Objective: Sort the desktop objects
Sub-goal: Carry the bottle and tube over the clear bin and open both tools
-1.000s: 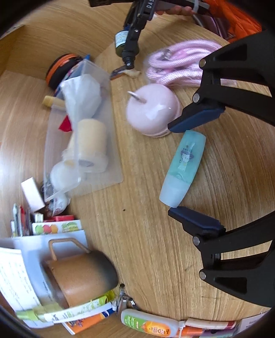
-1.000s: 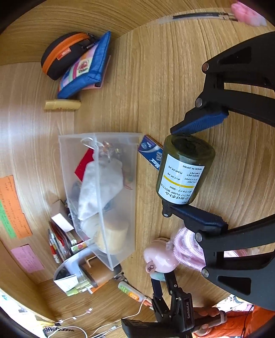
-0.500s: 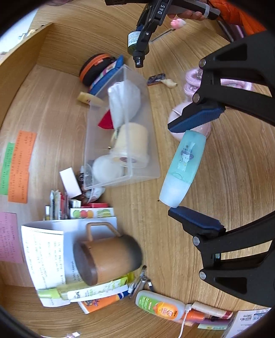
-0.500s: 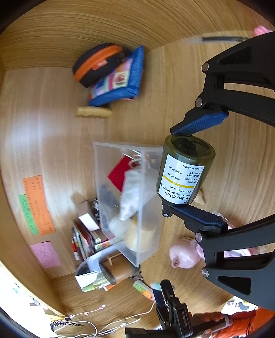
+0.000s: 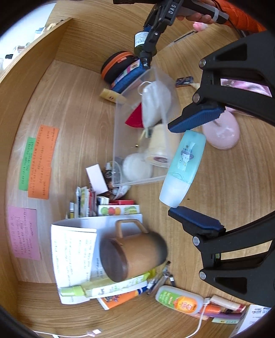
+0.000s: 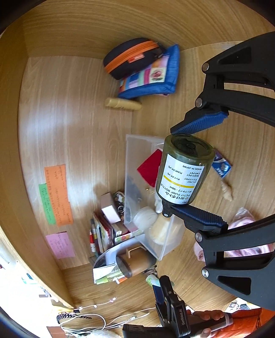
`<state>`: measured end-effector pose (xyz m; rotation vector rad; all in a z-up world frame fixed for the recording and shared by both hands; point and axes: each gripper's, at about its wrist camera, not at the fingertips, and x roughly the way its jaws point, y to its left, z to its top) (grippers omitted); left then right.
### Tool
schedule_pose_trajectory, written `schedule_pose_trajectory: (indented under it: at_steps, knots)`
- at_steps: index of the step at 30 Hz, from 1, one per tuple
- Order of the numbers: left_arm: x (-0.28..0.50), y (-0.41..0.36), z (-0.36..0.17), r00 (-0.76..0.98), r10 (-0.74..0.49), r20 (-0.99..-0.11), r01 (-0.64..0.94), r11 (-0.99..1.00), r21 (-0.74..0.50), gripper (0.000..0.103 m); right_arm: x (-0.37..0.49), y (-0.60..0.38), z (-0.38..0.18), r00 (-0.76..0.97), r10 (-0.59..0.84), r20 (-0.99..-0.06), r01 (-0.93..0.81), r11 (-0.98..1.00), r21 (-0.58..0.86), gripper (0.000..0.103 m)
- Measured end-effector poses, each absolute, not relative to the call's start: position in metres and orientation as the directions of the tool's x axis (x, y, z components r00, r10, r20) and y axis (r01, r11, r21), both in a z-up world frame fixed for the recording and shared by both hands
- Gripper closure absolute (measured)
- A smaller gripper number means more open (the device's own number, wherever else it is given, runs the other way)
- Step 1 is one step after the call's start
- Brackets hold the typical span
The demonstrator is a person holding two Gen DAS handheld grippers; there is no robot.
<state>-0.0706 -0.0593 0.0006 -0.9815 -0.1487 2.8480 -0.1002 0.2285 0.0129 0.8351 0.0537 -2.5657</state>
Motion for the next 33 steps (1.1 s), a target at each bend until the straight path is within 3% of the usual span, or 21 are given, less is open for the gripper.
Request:
schedule_pose_trajectory:
  at_steps: [17,33]
  knots:
    - [-0.128,-0.024,0.025,-0.793,0.170,-0.585,-0.144,-0.985,-0.091,0.031,-0.147,0.220,0.025,-0.710,-0.435,-0.554,0.450,-0.885,0.119,0.041]
    - [-0.183,0.003,-0.004,-0.716,0.175,-0.676,-0.190,-0.980,-0.053,0.031,-0.187,0.194,0.012,-0.663,-0.444,-0.603,0.466,-0.875,0.131,0.041]
